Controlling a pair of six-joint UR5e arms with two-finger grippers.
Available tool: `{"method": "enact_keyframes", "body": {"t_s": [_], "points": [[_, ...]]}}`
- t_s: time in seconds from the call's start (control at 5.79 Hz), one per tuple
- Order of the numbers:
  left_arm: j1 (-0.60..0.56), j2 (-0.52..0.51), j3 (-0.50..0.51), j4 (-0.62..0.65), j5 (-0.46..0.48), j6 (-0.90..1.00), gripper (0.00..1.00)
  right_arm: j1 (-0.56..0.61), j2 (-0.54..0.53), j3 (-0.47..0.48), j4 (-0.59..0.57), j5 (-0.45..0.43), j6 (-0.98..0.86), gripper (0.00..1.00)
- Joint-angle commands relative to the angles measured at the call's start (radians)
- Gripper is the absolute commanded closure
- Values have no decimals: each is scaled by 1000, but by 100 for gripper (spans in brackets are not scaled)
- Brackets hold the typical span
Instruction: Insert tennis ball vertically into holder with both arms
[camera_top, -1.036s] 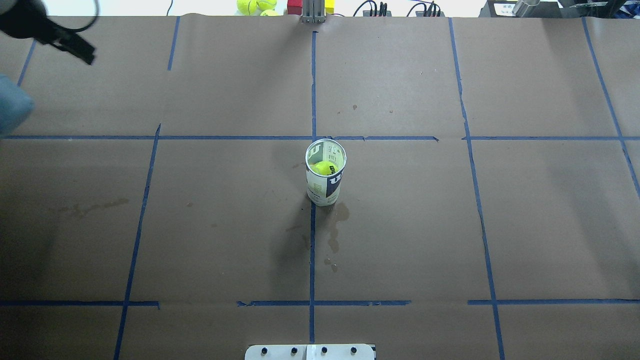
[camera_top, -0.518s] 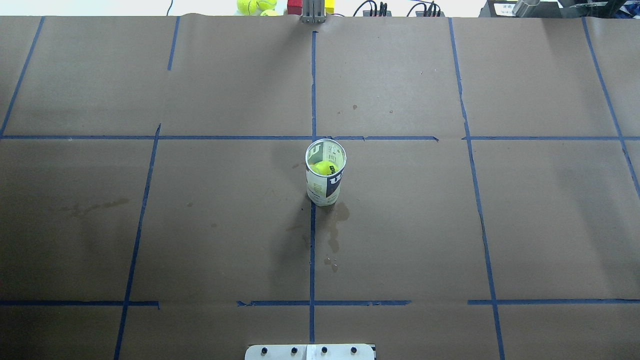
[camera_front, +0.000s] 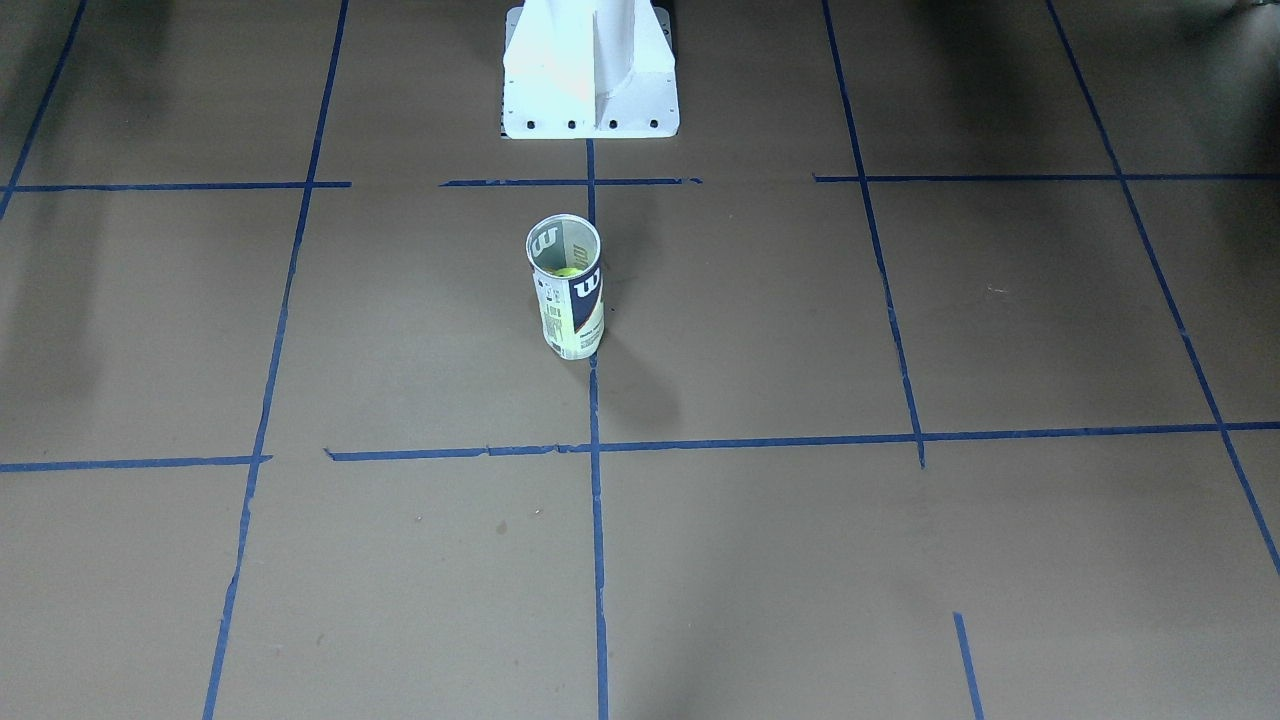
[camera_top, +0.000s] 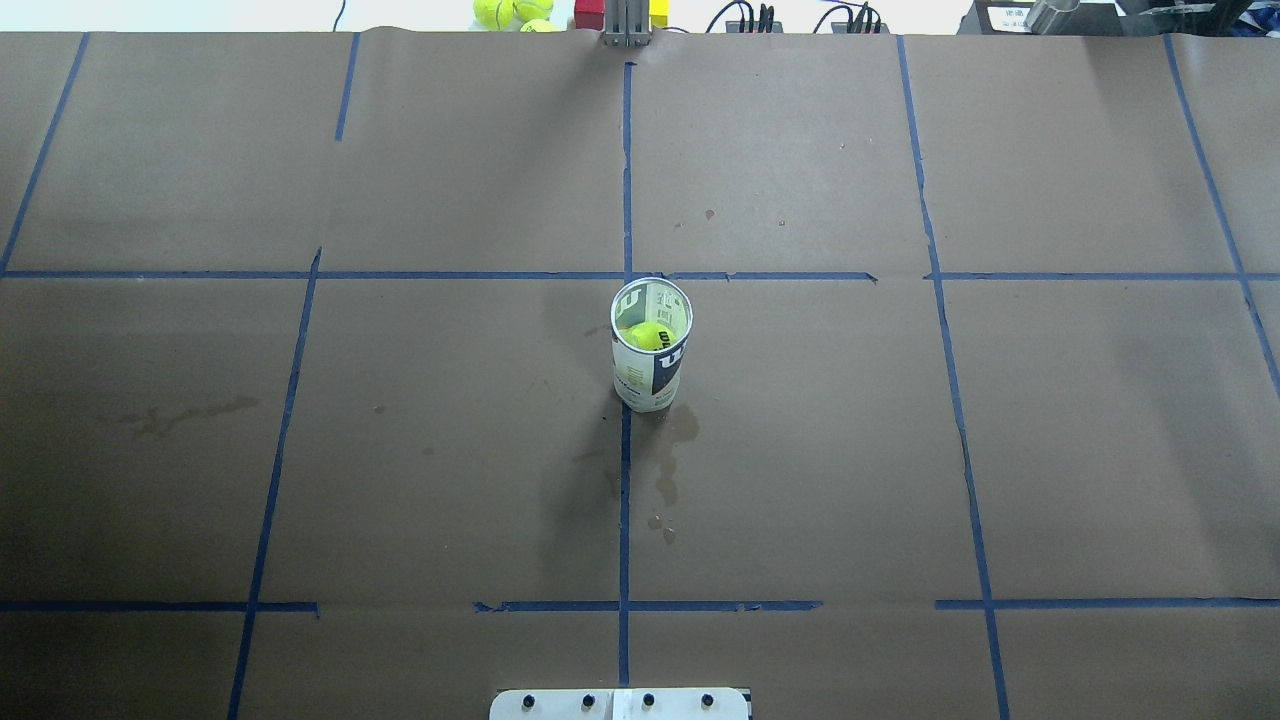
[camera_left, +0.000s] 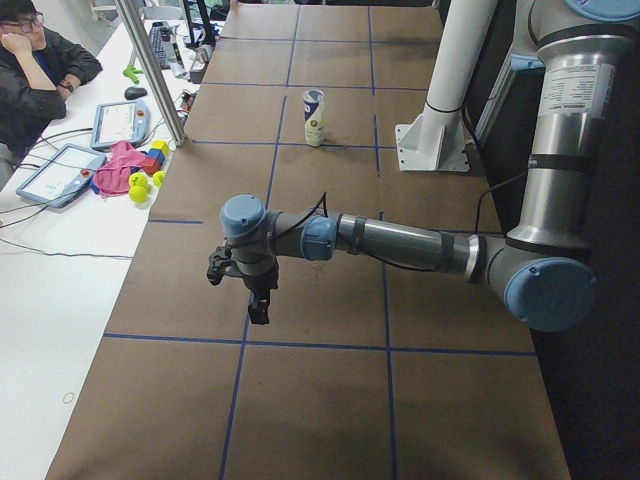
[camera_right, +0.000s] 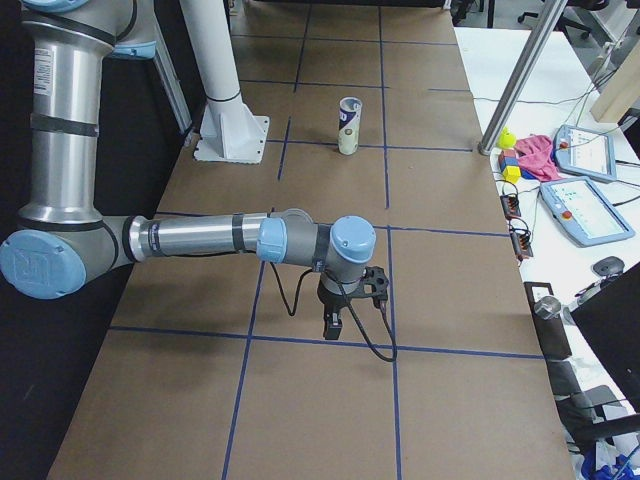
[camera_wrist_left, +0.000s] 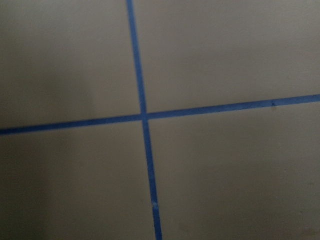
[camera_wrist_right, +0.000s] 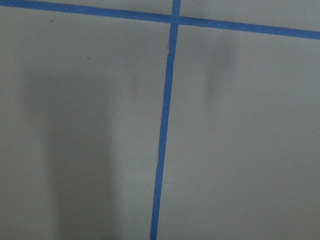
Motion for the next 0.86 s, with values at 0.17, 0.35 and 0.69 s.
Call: {"method": "enact_keyframes", "body": {"t_s": [0.17,0.35,0.69], "points": [[-45,58,-11,-9,-69,63,0,-2,9,1,0,0,0,0],[-45,58,-27,-15,-66,68,0,-2,9,-1,0,0,0,0],[-45,63,-34,-17,-67,69,0,-2,3,-1,0,13,0,0]]}}
